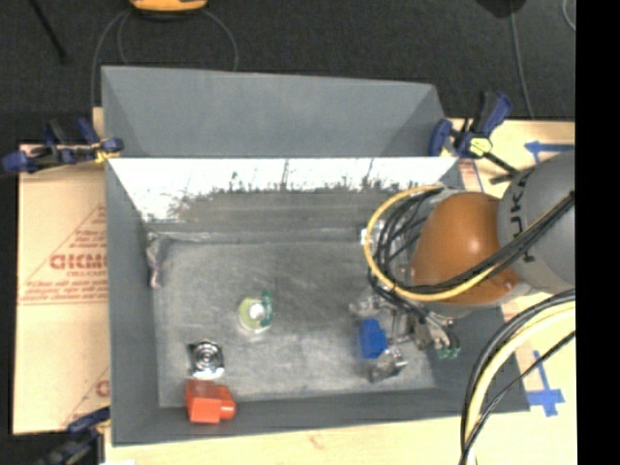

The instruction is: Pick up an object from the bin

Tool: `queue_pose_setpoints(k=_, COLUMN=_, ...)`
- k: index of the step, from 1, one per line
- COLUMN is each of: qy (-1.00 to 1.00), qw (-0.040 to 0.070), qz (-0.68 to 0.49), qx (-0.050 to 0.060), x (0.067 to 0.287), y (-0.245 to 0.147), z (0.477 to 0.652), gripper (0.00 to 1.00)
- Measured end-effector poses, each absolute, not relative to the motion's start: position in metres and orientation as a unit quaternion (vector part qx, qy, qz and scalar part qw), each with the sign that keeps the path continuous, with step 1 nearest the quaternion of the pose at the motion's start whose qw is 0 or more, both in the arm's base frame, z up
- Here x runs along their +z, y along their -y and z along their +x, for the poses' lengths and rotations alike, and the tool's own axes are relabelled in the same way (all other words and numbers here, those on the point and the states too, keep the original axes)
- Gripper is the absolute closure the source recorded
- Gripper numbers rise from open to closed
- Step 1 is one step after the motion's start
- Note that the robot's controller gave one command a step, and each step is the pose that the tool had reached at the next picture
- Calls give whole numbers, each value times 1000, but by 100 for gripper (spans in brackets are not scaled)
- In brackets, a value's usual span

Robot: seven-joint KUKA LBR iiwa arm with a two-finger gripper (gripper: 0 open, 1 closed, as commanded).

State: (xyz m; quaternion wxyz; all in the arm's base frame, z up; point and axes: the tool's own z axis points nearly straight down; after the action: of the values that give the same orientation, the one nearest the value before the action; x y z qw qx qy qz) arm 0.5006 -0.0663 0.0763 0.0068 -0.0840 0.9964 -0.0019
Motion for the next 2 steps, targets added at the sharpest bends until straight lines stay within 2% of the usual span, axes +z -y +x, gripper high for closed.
queue_pose_setpoints(k=1, qy=-999, qw=2, qz=-34, qx=-1, x=76, y=57, z=503, gripper=0)
queue_pose_setpoints(k=2, qy=-1000, qw=2, qz=29, qx=2, x=76, y=95, z=523, gripper=0)
